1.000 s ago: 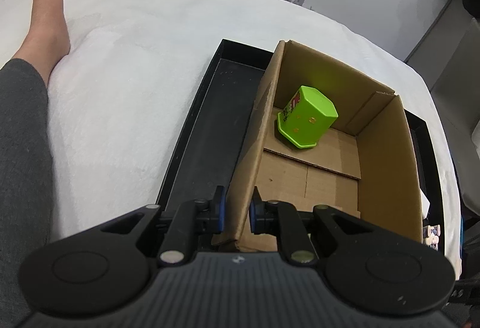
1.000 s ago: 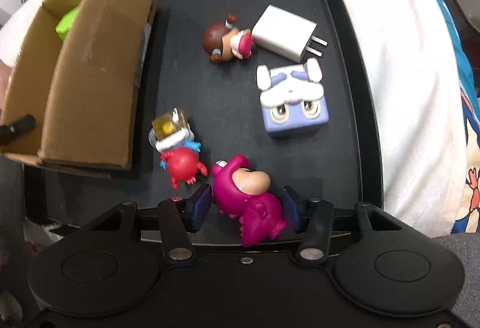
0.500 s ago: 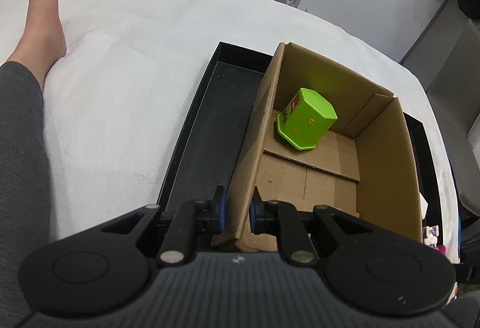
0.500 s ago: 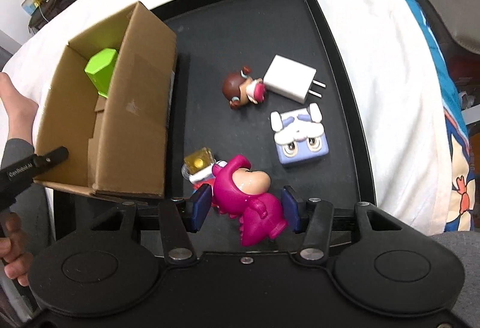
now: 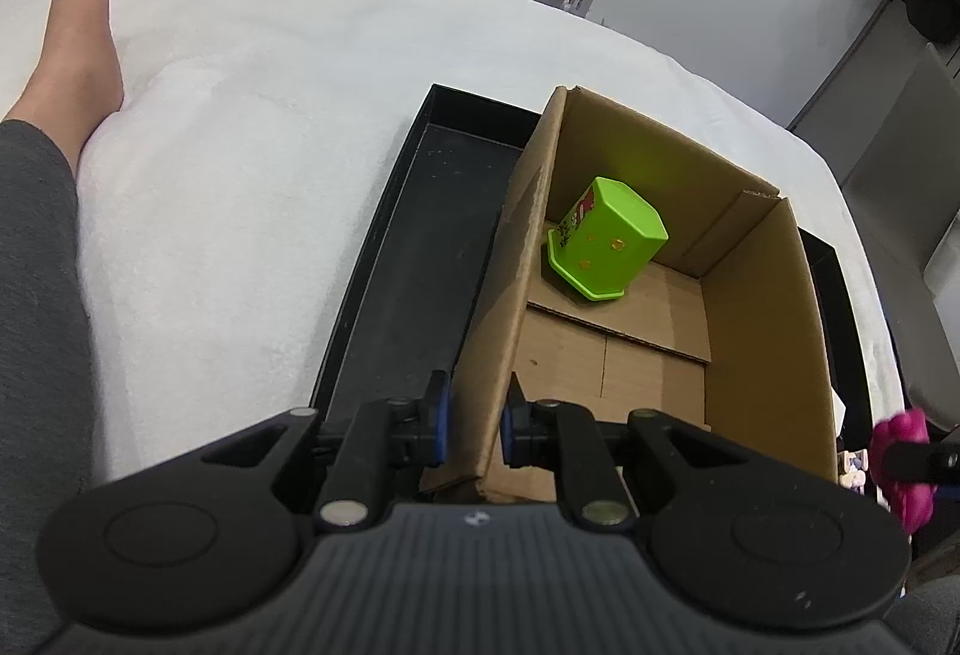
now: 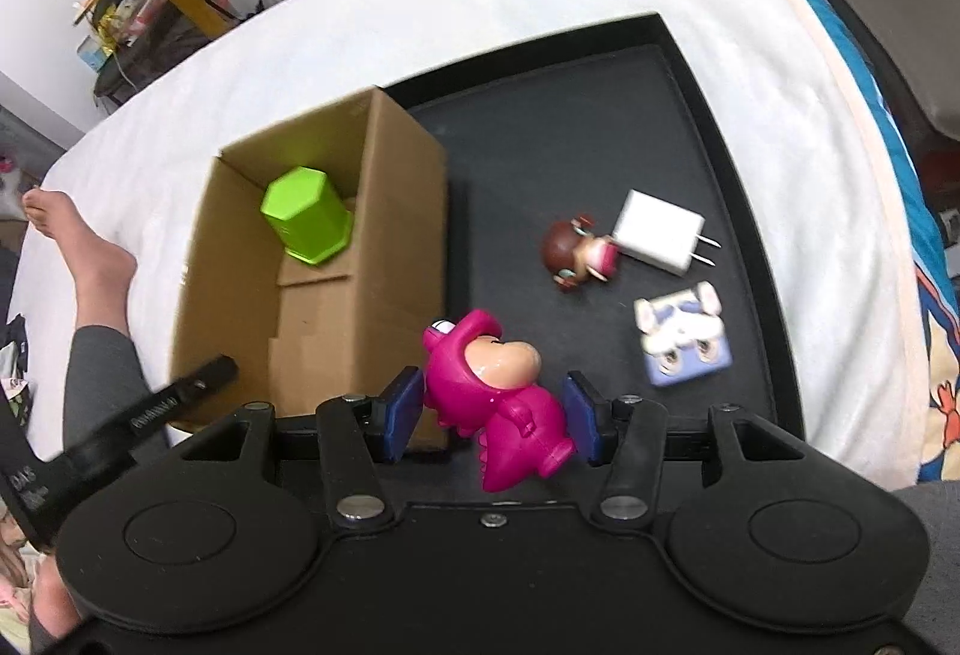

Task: Organize rigid objects
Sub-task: 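Carry the pink figure with the right gripper over the box, then open the right gripper to release the pink figure into the box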

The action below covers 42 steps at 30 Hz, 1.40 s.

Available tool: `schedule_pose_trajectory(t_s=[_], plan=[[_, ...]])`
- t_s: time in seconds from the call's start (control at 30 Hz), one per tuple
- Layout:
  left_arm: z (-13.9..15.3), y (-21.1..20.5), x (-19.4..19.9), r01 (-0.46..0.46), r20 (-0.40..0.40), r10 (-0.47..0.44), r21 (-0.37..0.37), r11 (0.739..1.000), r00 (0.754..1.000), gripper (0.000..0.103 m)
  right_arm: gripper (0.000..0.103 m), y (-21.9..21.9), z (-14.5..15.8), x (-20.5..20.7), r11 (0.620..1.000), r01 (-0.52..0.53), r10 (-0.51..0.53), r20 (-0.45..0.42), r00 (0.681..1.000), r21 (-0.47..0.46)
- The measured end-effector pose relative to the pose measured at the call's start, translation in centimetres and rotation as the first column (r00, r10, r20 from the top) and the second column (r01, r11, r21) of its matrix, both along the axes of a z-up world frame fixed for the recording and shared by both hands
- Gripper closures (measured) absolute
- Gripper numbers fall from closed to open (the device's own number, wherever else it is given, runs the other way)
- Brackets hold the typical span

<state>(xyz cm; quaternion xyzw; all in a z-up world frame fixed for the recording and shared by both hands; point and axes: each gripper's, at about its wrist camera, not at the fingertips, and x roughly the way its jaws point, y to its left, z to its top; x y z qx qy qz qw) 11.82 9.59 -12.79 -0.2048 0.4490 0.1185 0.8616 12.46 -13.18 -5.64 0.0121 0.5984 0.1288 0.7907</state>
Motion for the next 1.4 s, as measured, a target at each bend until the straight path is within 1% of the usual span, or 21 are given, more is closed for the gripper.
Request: schedule_pose_trajectory(t_s=[0.1, 0.2, 0.33, 0.63, 0.83, 0.9, 1.03, 1.27, 1.4], plan=[[0.0, 0.2, 0.0, -0.002, 0.004, 0.002, -0.009, 1.000, 1.000, 0.088, 0.053, 1.2, 0.5, 0.3, 1.000, -0.003, 0.002, 0.011, 1.000, 0.014], [-0.1, 0.3, -0.1, -0.005, 0.008, 0.005, -0.017, 1.000, 1.000, 0.088, 0.053, 2.4, 1.1, 0.6, 0.999, 0.001, -0.002, 0.012, 1.000, 0.051], [-0.2, 0.4, -0.1, -0.003, 0.011, 0.003, -0.028, 1.000, 1.000, 0.087, 0.053, 4.1, 1.4, 1.1, 0.998, -0.012, 0.010, 0.030, 0.999, 0.059], [-0.2, 0.8, -0.2, -0.005, 0.016, 0.006, -0.056, 0.998, 1.000, 0.087, 0.053, 7.4, 0.8, 1.8, 0.995, -0.066, 0.063, 0.041, 0.997, 0.077], [-0.2, 1.0, -0.2, -0.001, 0.019, 0.002, -0.072, 0.997, 1.000, 0.086, 0.053, 9.5, -0.3, 2.6, 0.993, -0.095, 0.091, 0.058, 0.994, 0.066], [-0.2, 1.0, -0.2, -0.001, 0.021, 0.002, -0.086, 0.996, 1.000, 0.086, 0.053, 10.1, -0.6, 3.0, 0.994, -0.098, 0.094, 0.066, 0.993, 0.055], [-0.2, 1.1, -0.2, 0.003, 0.022, -0.001, -0.085, 0.996, 1.000, 0.086, 0.053, 11.4, -1.2, 3.7, 0.991, -0.128, 0.126, 0.094, 0.988, 0.022], [0.1, 1.3, -0.5, 0.003, 0.032, 0.000, -0.100, 0.995, 0.999, 0.084, 0.053, 12.4, -2.0, 4.8, 0.991, -0.136, 0.137, 0.129, 0.982, -0.012], [0.3, 1.5, -0.6, 0.006, 0.037, -0.002, -0.104, 0.995, 0.999, 0.084, 0.051, 12.7, -2.2, 5.1, 0.989, -0.144, 0.149, 0.170, 0.974, -0.041]])
